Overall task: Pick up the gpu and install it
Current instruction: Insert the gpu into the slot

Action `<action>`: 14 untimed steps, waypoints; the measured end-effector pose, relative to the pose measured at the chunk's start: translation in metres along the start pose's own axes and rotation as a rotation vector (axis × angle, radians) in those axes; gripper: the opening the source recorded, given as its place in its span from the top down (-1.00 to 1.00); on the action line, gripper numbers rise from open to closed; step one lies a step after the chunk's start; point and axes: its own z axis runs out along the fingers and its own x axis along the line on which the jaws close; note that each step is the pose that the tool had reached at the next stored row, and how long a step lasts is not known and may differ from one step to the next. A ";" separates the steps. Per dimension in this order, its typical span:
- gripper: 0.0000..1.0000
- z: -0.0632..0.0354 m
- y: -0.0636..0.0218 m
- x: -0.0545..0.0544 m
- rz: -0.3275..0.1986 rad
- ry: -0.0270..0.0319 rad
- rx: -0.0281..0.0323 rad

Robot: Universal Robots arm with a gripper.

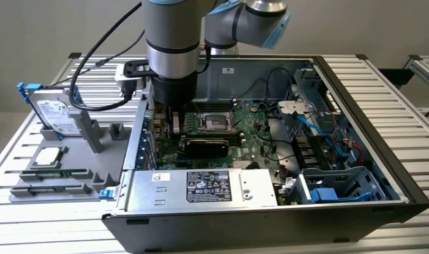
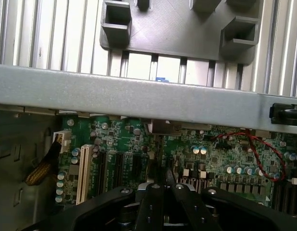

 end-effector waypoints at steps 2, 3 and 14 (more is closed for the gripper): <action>0.79 -0.0045 0.0003 0.000 0.000 0.0013 -0.0015; 0.79 -0.0057 0.0003 0.000 0.000 0.0012 -0.0016; 0.79 -0.0018 0.0001 0.000 -0.002 0.0016 -0.0019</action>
